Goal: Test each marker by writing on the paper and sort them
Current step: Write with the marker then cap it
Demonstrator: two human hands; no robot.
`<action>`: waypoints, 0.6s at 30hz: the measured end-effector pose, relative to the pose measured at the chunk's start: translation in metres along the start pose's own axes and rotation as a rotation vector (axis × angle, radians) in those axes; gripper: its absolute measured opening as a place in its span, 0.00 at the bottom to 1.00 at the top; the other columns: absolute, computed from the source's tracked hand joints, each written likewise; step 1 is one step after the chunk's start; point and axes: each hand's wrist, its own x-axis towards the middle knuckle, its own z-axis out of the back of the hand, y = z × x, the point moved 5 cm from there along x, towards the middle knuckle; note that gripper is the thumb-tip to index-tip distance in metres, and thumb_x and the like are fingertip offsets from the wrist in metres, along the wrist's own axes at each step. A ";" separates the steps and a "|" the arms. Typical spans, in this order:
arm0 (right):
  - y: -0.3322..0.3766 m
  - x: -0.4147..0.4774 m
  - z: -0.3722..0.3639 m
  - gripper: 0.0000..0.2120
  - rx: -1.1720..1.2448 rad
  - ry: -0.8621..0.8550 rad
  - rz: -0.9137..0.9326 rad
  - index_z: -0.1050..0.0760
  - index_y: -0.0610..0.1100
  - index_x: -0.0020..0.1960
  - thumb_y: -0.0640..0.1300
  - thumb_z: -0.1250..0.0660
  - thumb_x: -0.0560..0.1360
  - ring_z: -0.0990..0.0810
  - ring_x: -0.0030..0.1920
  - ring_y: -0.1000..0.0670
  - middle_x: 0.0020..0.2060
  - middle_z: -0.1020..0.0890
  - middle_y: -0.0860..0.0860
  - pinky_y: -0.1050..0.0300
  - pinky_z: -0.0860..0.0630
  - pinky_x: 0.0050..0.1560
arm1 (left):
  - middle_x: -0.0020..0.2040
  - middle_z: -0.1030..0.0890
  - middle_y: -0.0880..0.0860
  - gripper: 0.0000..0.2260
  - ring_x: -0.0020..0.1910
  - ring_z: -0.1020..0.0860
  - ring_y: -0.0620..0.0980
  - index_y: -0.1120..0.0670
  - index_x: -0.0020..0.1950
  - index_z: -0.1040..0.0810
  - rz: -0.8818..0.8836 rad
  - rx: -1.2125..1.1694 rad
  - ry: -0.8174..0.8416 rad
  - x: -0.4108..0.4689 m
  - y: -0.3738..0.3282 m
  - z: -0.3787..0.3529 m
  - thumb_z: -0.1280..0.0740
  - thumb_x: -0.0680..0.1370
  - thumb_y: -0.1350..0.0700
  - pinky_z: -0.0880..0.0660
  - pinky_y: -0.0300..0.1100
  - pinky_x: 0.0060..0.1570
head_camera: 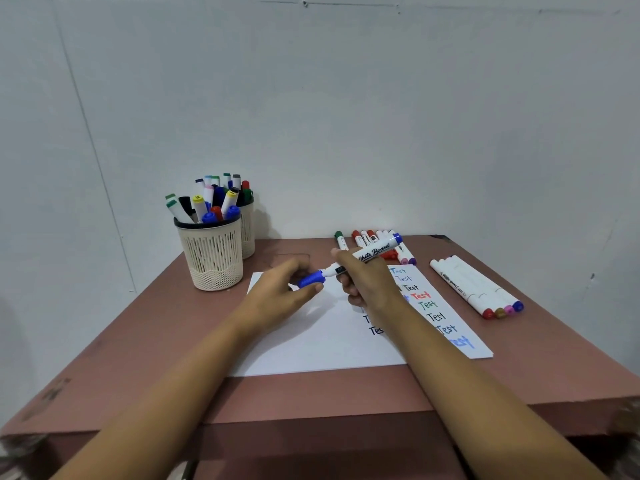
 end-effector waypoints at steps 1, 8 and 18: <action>0.000 0.000 -0.001 0.15 -0.005 0.014 0.011 0.28 0.46 0.32 0.45 0.33 0.77 0.37 0.22 0.55 0.25 0.30 0.51 0.65 0.43 0.23 | 0.42 0.22 0.48 0.07 0.40 0.26 0.34 0.61 0.52 0.23 -0.013 -0.018 -0.004 0.000 -0.003 -0.001 0.32 0.76 0.61 0.32 0.26 0.42; 0.003 -0.003 -0.004 0.24 0.188 0.042 -0.039 0.25 0.42 0.31 0.60 0.36 0.76 0.31 0.22 0.52 0.25 0.24 0.45 0.62 0.35 0.28 | 0.41 0.22 0.49 0.10 0.39 0.26 0.44 0.55 0.54 0.23 -0.019 -0.051 -0.020 -0.001 -0.006 0.000 0.33 0.76 0.52 0.28 0.38 0.43; -0.006 -0.002 0.003 0.20 0.187 -0.172 -0.097 0.46 0.48 0.30 0.52 0.43 0.77 0.47 0.19 0.55 0.20 0.43 0.54 0.66 0.49 0.21 | 0.30 0.33 0.46 0.10 0.27 0.34 0.40 0.57 0.46 0.25 0.043 0.033 0.034 0.002 -0.018 -0.010 0.41 0.81 0.53 0.39 0.33 0.30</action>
